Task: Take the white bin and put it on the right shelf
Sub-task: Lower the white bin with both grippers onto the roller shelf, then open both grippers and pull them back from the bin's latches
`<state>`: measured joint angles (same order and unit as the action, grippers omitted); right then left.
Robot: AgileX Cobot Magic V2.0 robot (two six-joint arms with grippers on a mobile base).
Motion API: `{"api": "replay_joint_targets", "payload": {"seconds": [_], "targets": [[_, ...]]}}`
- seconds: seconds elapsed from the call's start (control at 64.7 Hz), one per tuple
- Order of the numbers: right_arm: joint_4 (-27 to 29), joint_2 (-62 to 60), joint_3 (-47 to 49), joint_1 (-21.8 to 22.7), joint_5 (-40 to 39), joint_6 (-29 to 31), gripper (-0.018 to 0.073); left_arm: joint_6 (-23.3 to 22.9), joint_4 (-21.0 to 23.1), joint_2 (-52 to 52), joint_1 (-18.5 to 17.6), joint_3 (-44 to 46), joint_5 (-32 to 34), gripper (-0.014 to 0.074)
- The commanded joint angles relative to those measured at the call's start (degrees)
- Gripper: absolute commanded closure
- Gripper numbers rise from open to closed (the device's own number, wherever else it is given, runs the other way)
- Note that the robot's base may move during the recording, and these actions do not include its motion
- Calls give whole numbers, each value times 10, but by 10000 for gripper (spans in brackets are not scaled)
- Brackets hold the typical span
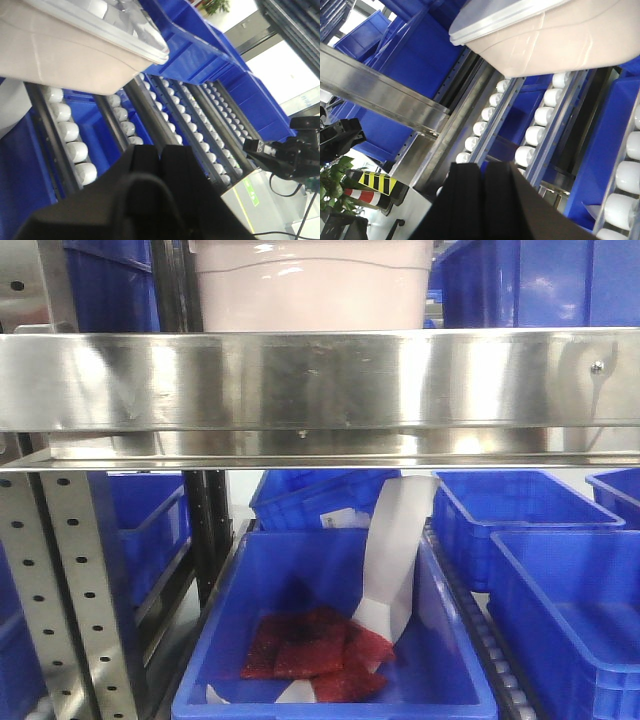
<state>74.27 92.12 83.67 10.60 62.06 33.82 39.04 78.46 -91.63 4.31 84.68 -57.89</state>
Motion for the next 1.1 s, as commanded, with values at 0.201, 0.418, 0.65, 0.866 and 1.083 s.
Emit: {"api": "replay_joint_targets", "payload": {"seconds": [0.201,0.418,0.65,0.866,1.083], "targets": [[-34,-114,15,1,-108,-67,502,-43,-73,127,1,18,85,713],[-77,-224,-85,1,-262,-69,502,-56,-143,248,1,-49,216,713],[-143,-378,-265,0,-393,15,503,-51,-170,385,1,-232,378,713],[-143,-526,-417,0,-435,144,504,-21,-193,528,1,-421,442,713],[-144,-692,-537,0,-448,151,504,-21,-295,686,1,-528,440,713]]}}
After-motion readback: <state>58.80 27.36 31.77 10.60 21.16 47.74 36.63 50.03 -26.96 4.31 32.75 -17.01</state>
